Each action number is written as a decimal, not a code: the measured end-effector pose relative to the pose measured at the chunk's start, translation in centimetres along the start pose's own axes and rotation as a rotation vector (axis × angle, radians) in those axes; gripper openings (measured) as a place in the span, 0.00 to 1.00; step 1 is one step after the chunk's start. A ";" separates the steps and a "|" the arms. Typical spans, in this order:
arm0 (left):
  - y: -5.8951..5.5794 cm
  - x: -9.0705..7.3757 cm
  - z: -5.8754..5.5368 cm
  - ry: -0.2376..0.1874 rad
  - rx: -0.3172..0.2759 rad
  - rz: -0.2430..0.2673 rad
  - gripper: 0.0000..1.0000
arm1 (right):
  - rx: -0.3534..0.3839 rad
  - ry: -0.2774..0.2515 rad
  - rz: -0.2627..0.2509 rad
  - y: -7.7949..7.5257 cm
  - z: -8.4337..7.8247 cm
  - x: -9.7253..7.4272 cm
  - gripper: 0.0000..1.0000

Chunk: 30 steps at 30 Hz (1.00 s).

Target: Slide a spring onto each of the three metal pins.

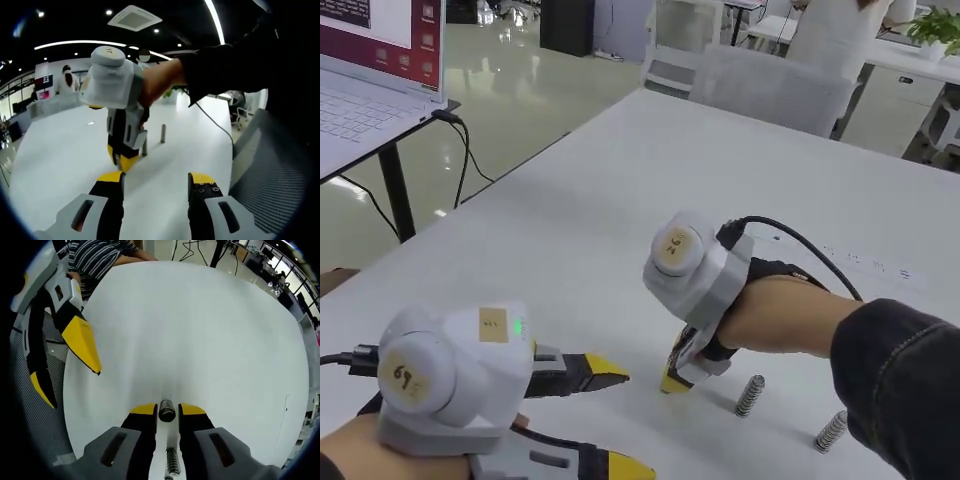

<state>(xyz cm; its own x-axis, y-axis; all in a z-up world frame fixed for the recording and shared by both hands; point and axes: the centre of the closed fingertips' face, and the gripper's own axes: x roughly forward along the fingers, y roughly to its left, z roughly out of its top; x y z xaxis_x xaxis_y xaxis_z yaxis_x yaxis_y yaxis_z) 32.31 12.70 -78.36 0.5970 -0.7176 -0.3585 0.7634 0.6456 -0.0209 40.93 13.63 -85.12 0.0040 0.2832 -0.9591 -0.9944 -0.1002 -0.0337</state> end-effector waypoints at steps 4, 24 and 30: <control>0.0 0.0 -0.1 0.001 -0.002 0.000 0.45 | 0.014 -0.011 -0.003 -0.2 -0.2 -0.5 0.19; 0.7 -0.1 -0.3 0.012 -0.006 0.016 0.47 | 0.091 -0.143 -0.059 -0.6 -2.9 -3.6 0.42; 1.0 -0.2 -0.2 0.018 -0.007 0.020 0.47 | 0.129 -0.175 -0.091 -0.9 -4.5 -4.4 0.47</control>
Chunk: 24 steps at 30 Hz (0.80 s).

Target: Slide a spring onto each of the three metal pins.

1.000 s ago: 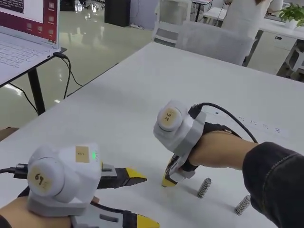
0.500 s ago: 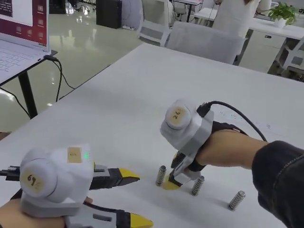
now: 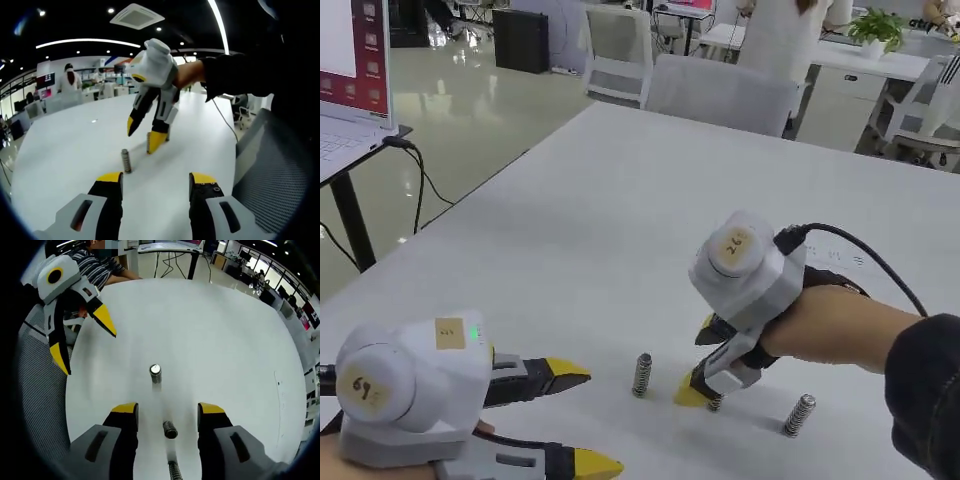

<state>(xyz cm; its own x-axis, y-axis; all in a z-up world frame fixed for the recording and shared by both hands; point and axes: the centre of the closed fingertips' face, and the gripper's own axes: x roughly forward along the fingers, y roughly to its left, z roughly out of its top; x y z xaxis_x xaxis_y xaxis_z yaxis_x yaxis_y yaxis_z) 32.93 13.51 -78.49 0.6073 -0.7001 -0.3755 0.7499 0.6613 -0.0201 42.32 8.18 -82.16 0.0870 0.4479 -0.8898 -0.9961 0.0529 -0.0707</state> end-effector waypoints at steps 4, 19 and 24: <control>0.4 -0.1 0.0 0.000 -0.004 0.006 0.48 | 0.044 -0.043 -0.015 -0.4 -0.6 -0.9 0.49; 1.1 0.0 0.1 0.000 -0.026 0.017 0.51 | 0.156 -0.191 -0.107 -1.4 -2.7 -3.6 0.60; 1.1 0.1 0.1 -0.001 -0.032 0.017 0.53 | 0.184 -0.237 -0.138 -1.3 -3.2 -4.6 0.63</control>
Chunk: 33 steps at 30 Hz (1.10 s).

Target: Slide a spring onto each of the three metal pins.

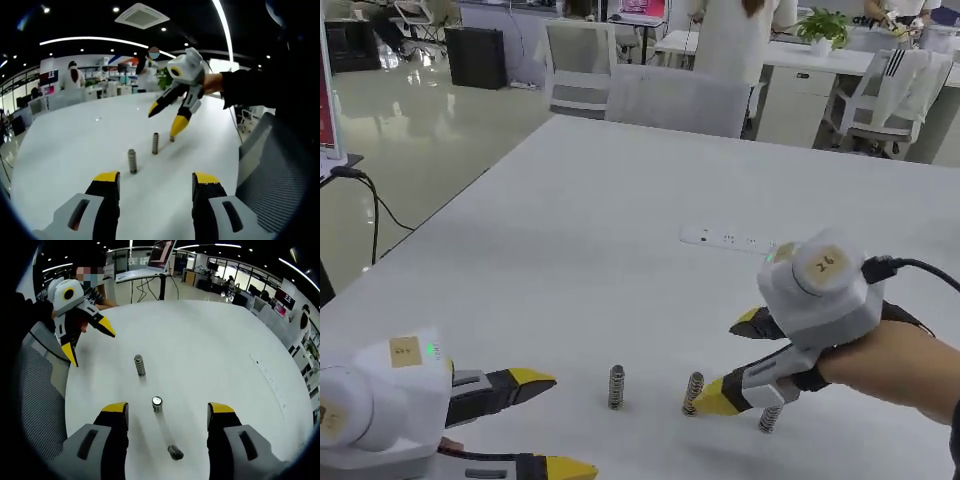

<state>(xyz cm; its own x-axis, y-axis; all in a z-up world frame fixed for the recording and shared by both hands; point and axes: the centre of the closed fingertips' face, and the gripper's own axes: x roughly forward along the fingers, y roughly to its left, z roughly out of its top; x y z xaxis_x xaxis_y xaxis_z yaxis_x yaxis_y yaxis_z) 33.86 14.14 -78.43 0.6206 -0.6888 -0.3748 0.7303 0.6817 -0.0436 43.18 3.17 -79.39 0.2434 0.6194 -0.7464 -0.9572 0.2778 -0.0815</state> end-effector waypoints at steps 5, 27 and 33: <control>0.0 0.0 0.1 -0.005 -0.005 0.002 0.54 | 0.027 -0.044 -0.030 0.1 -0.6 -1.1 0.65; 0.3 -0.1 0.6 -0.030 -0.025 0.015 0.57 | 0.130 -0.228 -0.112 1.6 -4.1 -4.1 0.70; 0.1 -0.2 0.4 -0.030 -0.035 0.017 0.57 | 0.130 -0.276 -0.132 2.5 -5.2 -4.5 0.72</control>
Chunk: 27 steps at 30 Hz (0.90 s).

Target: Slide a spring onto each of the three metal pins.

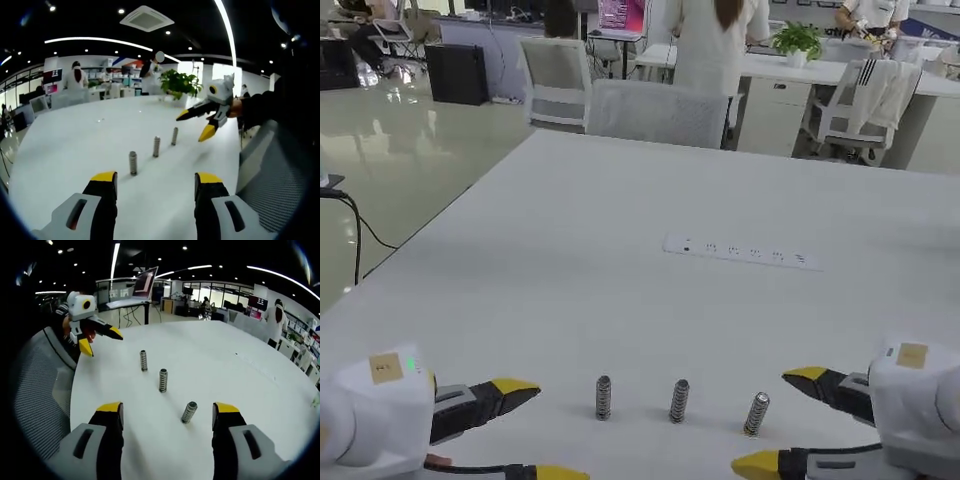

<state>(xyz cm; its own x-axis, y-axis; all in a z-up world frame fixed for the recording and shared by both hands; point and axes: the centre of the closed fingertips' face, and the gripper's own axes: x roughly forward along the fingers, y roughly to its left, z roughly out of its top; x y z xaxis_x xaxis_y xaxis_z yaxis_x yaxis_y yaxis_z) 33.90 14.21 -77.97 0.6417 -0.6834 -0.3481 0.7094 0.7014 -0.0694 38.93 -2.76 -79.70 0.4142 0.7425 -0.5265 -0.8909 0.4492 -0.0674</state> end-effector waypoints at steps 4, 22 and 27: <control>-0.2 0.0 -0.1 0.000 -0.004 0.001 0.58 | 0.022 -0.016 -0.022 0.2 -0.6 -0.6 0.73; 0.0 -0.2 0.0 -0.028 -0.030 0.019 0.58 | 0.038 -0.026 -0.035 0.5 -1.0 -0.6 0.75; -0.1 -0.2 0.0 -0.031 -0.031 0.021 0.58 | 0.040 -0.025 -0.034 0.6 -1.0 -0.6 0.75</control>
<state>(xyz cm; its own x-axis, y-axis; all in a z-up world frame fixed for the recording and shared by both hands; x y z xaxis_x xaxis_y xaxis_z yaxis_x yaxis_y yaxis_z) 33.70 14.30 -77.88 0.6654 -0.6742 -0.3204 0.6867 0.7212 -0.0915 37.93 -3.40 -80.31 0.4493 0.7382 -0.5032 -0.8682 0.4936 -0.0510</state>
